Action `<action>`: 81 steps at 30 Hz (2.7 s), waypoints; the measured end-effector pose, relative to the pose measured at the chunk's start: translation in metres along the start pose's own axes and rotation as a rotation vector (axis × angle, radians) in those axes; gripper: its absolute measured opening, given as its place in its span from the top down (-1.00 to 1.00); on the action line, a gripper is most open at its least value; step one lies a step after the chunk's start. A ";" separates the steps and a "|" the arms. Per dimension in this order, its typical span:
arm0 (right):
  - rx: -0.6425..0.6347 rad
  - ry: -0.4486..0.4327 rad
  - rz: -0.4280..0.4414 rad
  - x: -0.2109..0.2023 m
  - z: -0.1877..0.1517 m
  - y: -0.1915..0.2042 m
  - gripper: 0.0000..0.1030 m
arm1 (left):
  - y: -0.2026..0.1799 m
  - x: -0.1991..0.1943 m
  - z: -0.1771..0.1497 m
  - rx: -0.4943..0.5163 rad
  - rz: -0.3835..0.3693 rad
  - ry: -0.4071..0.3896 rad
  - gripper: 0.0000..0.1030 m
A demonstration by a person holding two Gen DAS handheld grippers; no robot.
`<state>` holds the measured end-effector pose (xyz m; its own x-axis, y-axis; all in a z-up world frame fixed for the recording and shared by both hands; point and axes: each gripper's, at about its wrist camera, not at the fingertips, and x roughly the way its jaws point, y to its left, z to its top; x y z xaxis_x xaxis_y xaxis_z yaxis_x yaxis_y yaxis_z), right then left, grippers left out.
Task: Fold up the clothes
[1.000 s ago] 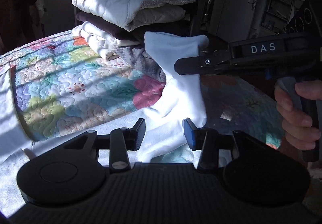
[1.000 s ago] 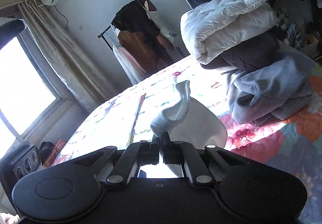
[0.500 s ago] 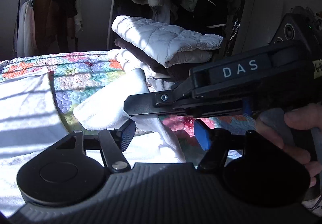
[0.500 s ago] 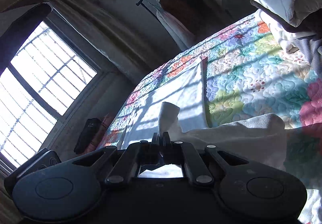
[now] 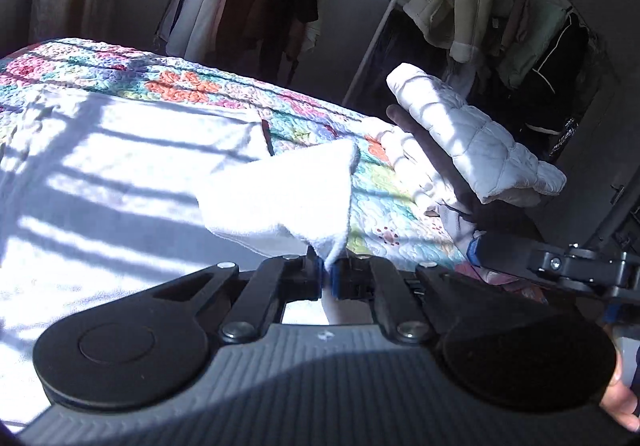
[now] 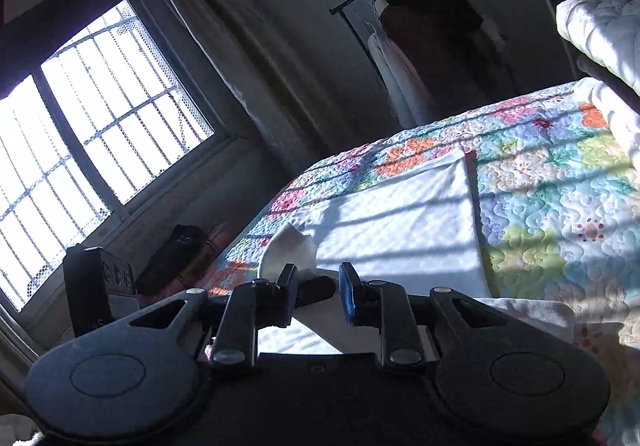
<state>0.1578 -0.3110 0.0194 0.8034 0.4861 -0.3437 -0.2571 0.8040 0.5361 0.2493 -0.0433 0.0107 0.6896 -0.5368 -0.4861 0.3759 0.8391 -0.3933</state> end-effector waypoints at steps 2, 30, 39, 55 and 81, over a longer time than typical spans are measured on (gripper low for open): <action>0.032 -0.032 -0.098 -0.006 -0.017 -0.014 -0.23 | 0.020 -0.013 0.005 -0.011 0.037 -0.024 0.92; -0.372 0.226 -0.601 0.071 -0.118 -0.042 0.66 | 0.160 -0.103 -0.011 -0.343 0.156 -0.311 0.92; -0.474 0.244 -0.630 0.071 -0.123 -0.034 0.69 | 0.148 -0.115 -0.024 -0.258 0.242 -0.313 0.92; -0.444 0.347 -0.645 0.074 -0.131 -0.048 0.55 | 0.196 -0.081 -0.055 -0.164 0.518 -0.054 0.91; -0.369 0.352 -0.355 0.112 -0.035 -0.019 -0.06 | 0.240 -0.119 -0.066 -0.389 0.700 0.168 0.56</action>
<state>0.2335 -0.2598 -0.0564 0.6648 0.2005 -0.7197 -0.2257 0.9722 0.0624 0.2170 0.2157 -0.0774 0.5712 0.0679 -0.8180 -0.3703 0.9107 -0.1829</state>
